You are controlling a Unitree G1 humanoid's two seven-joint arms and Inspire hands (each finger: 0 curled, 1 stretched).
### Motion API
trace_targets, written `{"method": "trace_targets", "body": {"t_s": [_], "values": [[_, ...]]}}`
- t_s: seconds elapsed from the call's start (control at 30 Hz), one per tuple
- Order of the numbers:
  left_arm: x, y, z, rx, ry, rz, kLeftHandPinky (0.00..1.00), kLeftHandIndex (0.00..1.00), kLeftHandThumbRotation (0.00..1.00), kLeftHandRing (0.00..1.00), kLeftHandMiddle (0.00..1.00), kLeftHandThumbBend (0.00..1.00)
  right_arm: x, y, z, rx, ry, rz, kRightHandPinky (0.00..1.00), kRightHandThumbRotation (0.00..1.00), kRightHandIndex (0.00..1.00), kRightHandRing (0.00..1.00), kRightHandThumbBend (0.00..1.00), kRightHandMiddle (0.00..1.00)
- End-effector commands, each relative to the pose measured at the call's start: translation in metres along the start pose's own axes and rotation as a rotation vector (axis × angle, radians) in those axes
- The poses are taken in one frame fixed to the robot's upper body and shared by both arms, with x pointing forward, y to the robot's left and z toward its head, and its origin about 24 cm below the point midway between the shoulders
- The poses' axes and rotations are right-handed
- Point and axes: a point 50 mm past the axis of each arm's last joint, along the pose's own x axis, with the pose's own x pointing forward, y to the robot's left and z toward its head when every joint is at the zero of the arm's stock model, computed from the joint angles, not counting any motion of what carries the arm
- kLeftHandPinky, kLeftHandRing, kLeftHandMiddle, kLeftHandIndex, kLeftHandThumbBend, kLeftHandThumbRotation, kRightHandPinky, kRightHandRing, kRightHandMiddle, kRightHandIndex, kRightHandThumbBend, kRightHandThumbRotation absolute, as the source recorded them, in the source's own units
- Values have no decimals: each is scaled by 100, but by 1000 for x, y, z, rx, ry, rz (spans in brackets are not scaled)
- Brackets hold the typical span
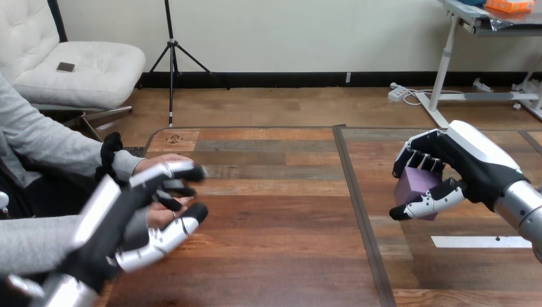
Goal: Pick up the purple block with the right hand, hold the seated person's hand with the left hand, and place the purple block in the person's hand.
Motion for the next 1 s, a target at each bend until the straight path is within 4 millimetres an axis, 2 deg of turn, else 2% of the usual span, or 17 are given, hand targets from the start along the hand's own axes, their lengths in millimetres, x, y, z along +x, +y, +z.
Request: {"method": "trace_targets", "body": {"t_s": [0.0,0.4,0.73,0.97], "values": [[23,35,33,185,-131,53,56,83,57,75,81,99,6,-17,15,3,-80,-72,33,0,43,35,84,40],[34,51,32,337,-101,40,65,92,55,86,92,100,7,-15,17,25,-84,-67,33,0,43,36,82,41],[43,61,27,474,-69,43,67,92,51,87,93,100,7,-14,16,27,-82,-67,33,0,43,37,83,41],[51,65,23,621,-51,47,70,90,52,86,91,100,7,-13,14,29,-62,-63,33,0,43,37,83,41]]}}
